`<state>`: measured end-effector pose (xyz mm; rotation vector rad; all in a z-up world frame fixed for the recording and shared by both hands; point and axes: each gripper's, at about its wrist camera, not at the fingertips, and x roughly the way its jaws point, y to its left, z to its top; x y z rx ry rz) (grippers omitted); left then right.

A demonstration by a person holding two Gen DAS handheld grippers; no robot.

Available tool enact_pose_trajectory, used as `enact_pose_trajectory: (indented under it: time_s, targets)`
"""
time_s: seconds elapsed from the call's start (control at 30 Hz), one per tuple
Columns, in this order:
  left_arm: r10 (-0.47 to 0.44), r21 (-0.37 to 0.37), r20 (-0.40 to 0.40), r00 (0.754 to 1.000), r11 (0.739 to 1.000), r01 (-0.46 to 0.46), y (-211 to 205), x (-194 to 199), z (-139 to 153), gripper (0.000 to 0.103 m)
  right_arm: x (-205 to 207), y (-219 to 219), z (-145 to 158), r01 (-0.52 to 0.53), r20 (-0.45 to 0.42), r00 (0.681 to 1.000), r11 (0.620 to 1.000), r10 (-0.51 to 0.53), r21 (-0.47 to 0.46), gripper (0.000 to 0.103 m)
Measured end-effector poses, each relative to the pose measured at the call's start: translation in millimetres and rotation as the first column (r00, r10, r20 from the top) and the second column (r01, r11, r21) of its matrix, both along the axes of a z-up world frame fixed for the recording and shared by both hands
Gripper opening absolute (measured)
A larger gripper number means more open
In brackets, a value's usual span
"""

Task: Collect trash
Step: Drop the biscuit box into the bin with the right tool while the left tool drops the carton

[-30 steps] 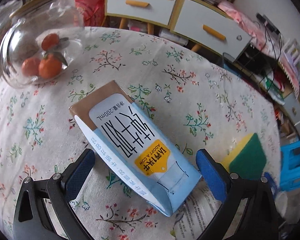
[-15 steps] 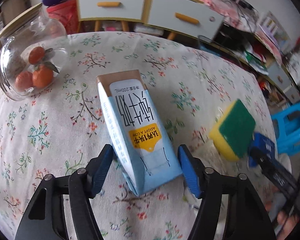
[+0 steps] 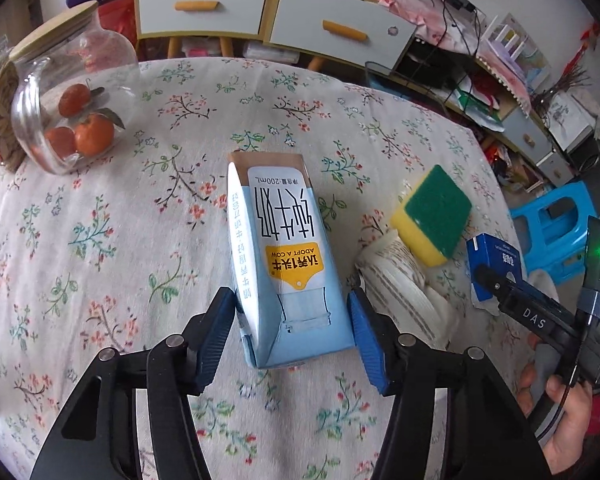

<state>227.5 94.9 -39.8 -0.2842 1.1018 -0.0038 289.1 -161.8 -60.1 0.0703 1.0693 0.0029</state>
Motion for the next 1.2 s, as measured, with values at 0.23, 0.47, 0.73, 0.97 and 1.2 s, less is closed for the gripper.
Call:
enact_pose_trajectory:
  time_s: [0.23, 0.47, 0.73, 0.97, 1.2]
  targets:
    - [-0.007, -0.072, -0.004, 1.000, 0.997, 0.007, 8, -20, 4, 0.060, -21, -13, 15, -0.002, -0.023, 1.000, 0.998, 0.004, 0.066, 0.093]
    - [-0.042, -0.110, 0.039, 0.998, 0.993, 0.046, -1, -38, 21, 0.060, -48, -39, 31, 0.022, -0.021, 1.000, 0.992, -0.020, 0.122, 0.093]
    - [-0.113, -0.145, 0.080, 0.990, 0.982, 0.124, -41, -45, 39, 0.060, -74, -99, 48, 0.094, 0.010, 0.995, 0.986, -0.097, 0.140, 0.093]
    - [-0.207, -0.161, 0.104, 0.973, 0.962, 0.221, -100, -46, 47, 0.060, -96, -162, 53, 0.195, 0.011, 0.980, 0.971, -0.198, 0.140, 0.093]
    - [-0.301, -0.153, 0.089, 0.949, 0.938, 0.312, -155, -44, 40, 0.060, -115, -225, 55, 0.295, 0.031, 0.952, 0.942, -0.303, 0.160, 0.095]
